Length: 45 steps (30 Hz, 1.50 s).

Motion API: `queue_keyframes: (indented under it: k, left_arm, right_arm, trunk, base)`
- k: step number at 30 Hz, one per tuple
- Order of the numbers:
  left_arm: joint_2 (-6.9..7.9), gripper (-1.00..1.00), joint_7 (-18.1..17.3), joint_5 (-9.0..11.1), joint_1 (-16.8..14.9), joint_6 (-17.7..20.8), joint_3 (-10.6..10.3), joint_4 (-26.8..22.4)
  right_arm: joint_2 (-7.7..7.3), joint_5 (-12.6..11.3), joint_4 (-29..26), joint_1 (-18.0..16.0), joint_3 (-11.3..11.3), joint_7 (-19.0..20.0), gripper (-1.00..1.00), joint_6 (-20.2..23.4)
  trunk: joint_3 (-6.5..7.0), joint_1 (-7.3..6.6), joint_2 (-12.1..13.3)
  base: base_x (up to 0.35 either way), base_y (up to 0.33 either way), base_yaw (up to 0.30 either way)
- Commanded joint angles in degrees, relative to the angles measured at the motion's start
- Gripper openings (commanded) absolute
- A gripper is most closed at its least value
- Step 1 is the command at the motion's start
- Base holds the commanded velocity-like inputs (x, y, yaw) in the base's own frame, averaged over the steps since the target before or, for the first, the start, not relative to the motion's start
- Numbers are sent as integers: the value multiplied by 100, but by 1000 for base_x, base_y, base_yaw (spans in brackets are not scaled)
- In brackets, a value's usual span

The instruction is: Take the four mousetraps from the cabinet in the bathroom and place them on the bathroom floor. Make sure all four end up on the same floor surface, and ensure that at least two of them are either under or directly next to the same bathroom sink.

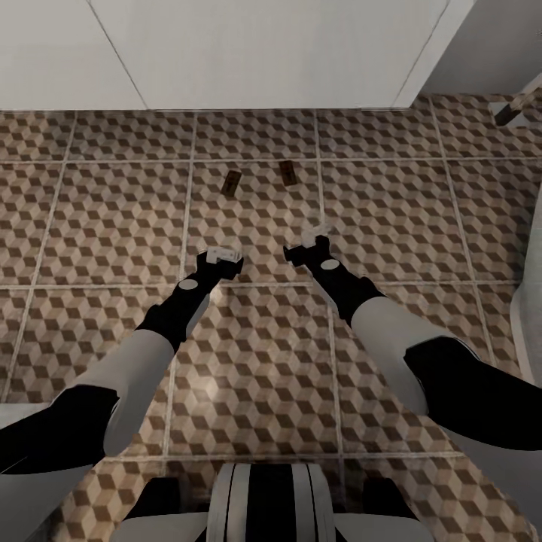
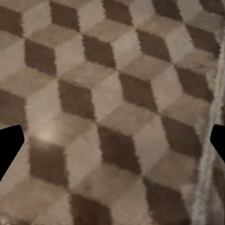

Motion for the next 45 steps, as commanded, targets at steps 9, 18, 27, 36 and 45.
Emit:
queue_keyframes:
  k: [9, 18, 27, 36, 45]
  left_arm:
    - [-1, 100, -11, -60, -2, -7, 9, 0]
    - [-1, 100, -5, -54, -2, 0, 14, -42]
    - [-1, 100, 5, -50, -2, 23, 17, -140]
    - [4, 100, 6, -51, 5, 27, 17, -162]
    - [7, 100, 6, -51, 90, 35, 17, -163]
  right_arm:
    - [1, 52, 8, -3, 11, -30, 100, -12]
    - [1, 53, 5, -3, 11, -30, 100, -12]
    - [1, 53, 0, -3, 11, -28, 100, -12]
    - [1, 53, 0, -3, 11, 81, 100, -12]
    - [1, 53, 4, -3, 11, 122, 100, -12]
  trunk:
    - [-2, -4, -1]
    - [-2, -4, -1]
    - [-2, -4, -1]
    - [-2, -4, -1]
    - [42, -9, 2]
  base:
    - [-294, 0, 0]
    - [-54, 0, 0]
    - [-5, 0, 0]
    - [0, 0, 0]
    - [0, 0, 0]
